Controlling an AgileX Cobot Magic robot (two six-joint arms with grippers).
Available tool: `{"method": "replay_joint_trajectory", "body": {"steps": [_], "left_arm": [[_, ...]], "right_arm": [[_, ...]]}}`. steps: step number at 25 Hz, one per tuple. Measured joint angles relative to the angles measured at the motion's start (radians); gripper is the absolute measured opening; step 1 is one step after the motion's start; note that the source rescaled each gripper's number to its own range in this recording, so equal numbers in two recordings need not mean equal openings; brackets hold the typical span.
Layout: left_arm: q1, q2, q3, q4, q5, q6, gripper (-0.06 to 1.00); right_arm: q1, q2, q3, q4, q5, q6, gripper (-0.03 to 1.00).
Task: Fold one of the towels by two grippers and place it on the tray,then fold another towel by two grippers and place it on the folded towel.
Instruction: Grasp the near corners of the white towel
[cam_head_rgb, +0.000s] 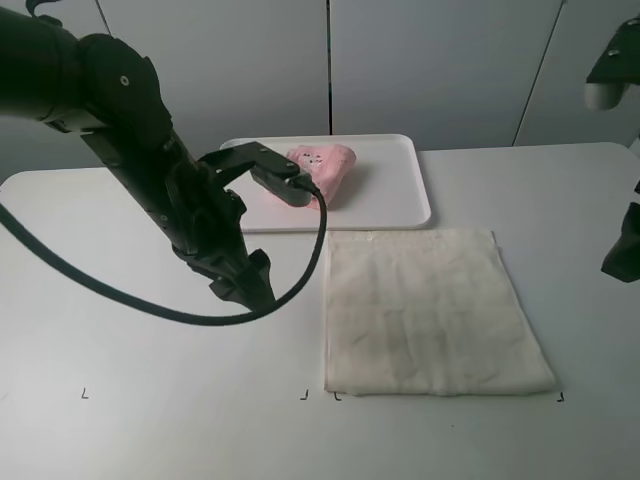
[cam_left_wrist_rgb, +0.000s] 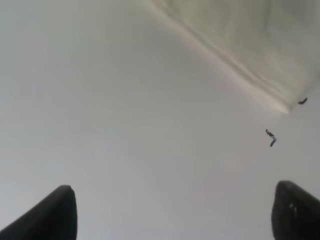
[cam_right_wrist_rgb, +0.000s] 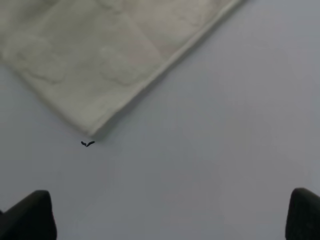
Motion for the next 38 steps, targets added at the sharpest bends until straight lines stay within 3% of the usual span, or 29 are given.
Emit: {"method": "replay_joint_trajectory", "body": {"steps": [5, 10, 14, 24, 33, 38], "left_arm": [[-0.133, 0.014, 0.000, 0.094, -0.022, 0.002, 1.00], [-0.255, 0.044, 0.000, 0.161, -0.064, 0.002, 1.00], [-0.327, 0.095, 0.000, 0.180, -0.088, 0.000, 1.00], [-0.353, 0.186, -0.024, 0.184, -0.111, -0.009, 1.00], [-0.398, 0.266, -0.108, 0.194, -0.073, -0.009, 1.00], [-0.422, 0.282, -0.108, 0.194, -0.073, -0.007, 1.00]], "right_arm": [[0.000, 0.000, 0.000, 0.062, 0.004, -0.308, 1.00], [0.000, 0.000, 0.062, 0.202, -0.008, -0.452, 1.00], [0.000, -0.002, 0.193, 0.206, -0.072, -0.517, 1.00], [0.000, -0.003, 0.437, 0.206, -0.385, -0.645, 1.00], [0.002, -0.003, 0.501, 0.224, -0.420, -0.799, 1.00], [0.035, -0.003, 0.507, 0.230, -0.426, -0.830, 1.00]]}}
